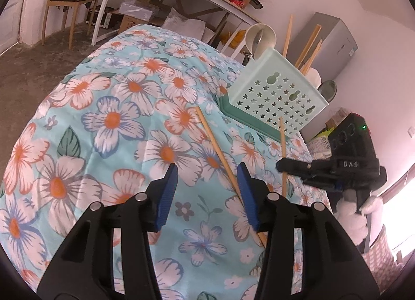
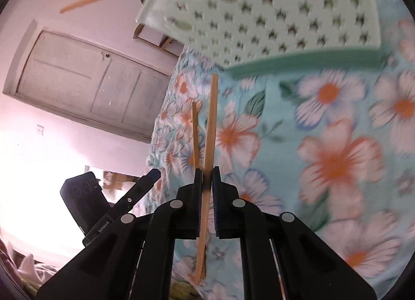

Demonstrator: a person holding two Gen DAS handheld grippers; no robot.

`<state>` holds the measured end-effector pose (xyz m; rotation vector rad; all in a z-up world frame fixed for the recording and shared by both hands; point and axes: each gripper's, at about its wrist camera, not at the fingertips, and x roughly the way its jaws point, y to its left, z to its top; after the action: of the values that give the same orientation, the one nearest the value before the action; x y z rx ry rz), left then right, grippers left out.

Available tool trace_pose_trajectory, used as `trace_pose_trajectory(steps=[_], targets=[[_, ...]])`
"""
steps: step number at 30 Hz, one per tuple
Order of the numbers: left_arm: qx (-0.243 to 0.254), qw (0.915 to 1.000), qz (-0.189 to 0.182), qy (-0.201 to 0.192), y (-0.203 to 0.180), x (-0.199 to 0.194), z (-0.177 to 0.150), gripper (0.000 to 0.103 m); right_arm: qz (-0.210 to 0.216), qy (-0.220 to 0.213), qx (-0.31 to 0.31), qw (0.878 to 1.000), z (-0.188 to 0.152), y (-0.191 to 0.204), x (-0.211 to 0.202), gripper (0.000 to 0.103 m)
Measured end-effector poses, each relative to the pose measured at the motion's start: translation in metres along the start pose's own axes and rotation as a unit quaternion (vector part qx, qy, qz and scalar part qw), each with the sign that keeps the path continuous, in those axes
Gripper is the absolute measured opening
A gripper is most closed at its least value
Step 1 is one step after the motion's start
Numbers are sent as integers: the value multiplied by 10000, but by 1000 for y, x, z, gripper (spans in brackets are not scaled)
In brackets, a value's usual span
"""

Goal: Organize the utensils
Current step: 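Grasp the other chopstick with the left tool while the right holds its chopstick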

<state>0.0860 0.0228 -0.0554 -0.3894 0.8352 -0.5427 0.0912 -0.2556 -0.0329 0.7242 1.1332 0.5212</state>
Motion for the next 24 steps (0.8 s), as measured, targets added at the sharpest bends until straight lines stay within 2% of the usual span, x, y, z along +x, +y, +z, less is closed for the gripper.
trace_pose_trajectory(steps=[4,10,14,18,20,24], targets=[[7,10000,-15,54,-3,2,0,44,-328,-65,-165,9993,10,-1,-10,8],[55,9999,44,131,-6,6,0,44,-322,-141,-37,9994,6,-22,-34,9],[45,9997,-41,242,-12,15,3,44,-339,-148,137,9992,4,-45,-43,9],[-93,9975,-371,602,-22,33,5,44,-289,-162,227,9992,0,-51,-36,10],[-136,9958,-421,798,-27,43,3,44,-297,-156,236,9992,-2,-51,-30,10],[-26,9940,-91,1087,-37,58,-3,41,-291,-161,238,9992,-5,-51,-20,10]])
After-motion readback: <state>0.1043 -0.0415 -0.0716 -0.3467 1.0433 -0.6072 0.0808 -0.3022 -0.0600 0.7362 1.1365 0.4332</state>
